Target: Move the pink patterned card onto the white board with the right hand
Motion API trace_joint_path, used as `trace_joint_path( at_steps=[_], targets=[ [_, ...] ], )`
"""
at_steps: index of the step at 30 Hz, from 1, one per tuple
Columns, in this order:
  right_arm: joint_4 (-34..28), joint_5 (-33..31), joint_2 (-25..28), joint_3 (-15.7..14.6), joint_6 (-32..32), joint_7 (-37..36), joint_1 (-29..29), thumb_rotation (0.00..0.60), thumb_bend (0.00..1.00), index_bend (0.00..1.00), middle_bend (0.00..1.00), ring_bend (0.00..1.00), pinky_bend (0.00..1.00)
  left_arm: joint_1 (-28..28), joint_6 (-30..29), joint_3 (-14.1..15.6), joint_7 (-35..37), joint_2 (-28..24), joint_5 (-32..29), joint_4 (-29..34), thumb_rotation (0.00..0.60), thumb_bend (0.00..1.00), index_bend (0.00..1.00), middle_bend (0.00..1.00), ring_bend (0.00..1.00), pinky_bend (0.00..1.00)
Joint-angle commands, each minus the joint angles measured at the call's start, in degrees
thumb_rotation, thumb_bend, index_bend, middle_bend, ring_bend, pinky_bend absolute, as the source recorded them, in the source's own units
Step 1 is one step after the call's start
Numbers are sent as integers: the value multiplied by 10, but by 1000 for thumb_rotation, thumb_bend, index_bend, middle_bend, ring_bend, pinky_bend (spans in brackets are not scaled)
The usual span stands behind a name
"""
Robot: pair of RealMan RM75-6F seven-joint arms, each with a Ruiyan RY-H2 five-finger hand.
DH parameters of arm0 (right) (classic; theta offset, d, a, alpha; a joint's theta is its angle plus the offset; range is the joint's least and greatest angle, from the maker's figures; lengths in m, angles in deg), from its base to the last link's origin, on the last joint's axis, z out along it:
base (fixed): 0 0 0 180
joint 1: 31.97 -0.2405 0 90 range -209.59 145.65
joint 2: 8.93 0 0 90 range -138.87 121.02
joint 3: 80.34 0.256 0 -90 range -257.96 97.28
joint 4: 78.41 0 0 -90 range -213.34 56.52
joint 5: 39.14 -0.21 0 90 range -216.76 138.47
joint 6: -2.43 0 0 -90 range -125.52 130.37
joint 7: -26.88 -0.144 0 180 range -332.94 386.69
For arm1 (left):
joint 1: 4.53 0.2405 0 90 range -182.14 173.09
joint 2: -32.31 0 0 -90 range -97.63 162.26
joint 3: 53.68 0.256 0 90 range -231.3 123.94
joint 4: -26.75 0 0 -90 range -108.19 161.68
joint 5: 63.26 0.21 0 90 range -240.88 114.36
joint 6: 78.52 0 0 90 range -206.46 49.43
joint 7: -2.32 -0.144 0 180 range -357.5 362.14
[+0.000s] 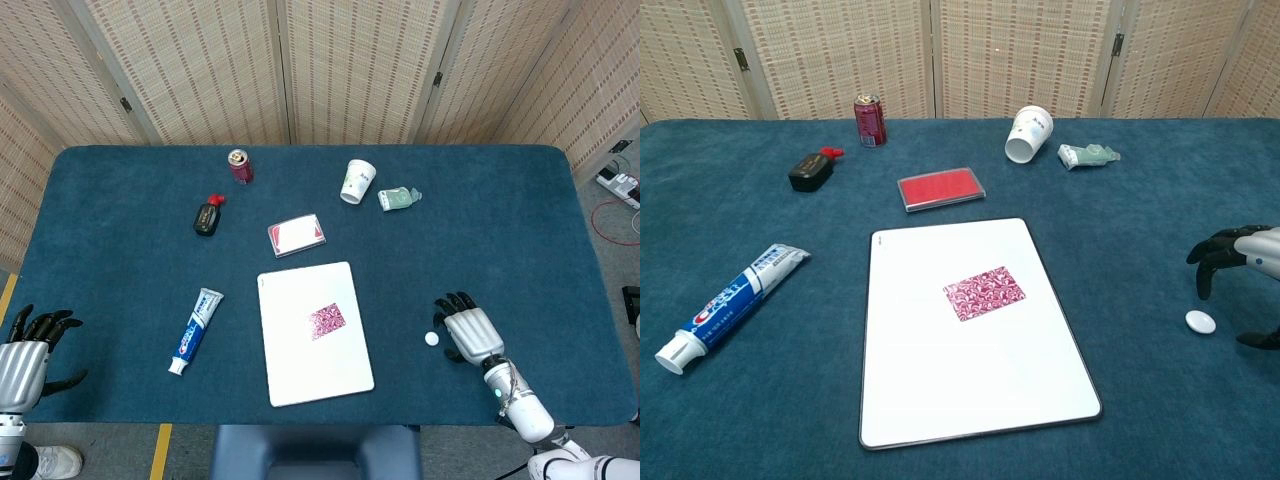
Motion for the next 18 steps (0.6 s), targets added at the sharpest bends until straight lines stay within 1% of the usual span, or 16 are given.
trace_joint_path(
  at_steps=[1,18],
  targets=[
    [5,2,-4,4,-5,-2,2,600,282,394,191,89,82,0,1,1,0,0,0,0,600,95,324,241,223,0],
    [11,-2,-20,29,-35,9,3,600,296,408,192,92,83,-1,3,1,4,4,-2,-8,600,94,330,241,223,0]
  ],
)
